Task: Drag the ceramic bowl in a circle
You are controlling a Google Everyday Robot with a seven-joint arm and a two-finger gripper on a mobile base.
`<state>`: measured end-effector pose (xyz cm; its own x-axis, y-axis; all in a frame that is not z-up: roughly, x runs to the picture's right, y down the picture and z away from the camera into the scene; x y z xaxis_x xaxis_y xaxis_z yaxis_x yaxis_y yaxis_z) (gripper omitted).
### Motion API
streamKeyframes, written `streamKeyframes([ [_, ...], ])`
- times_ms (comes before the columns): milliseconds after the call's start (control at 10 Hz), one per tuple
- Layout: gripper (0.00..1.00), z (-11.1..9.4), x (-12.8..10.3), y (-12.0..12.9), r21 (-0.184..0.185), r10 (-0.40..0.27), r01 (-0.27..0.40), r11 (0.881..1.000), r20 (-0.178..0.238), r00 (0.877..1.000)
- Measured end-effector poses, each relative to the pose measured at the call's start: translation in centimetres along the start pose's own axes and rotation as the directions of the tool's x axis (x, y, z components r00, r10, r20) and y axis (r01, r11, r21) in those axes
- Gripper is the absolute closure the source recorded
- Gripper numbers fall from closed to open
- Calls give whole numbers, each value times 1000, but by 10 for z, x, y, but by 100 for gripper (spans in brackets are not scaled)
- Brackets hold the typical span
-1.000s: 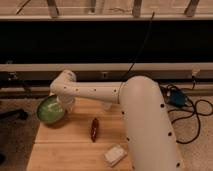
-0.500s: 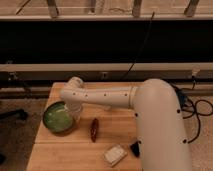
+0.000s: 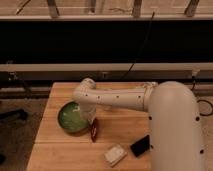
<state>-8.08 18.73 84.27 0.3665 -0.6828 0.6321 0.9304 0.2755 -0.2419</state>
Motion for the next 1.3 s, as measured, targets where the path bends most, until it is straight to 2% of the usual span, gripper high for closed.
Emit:
streamKeyframes([
  [200,100,-6,21,6,-15,35,-36,999,-39,999],
  [300,100,-11,29,2,-10,43,-44,999,-55,998],
  [600,100,-25,52,-19,34,55,-52,998,-99,994],
  [800,100,-32,54,-44,79,37,-28,996,-111,993],
  [1000,100,-35,51,-61,107,16,-4,994,-112,994],
  [1100,100,-36,46,-72,129,0,14,992,-103,995],
  [1300,100,-34,28,-92,148,-51,63,987,-80,995],
])
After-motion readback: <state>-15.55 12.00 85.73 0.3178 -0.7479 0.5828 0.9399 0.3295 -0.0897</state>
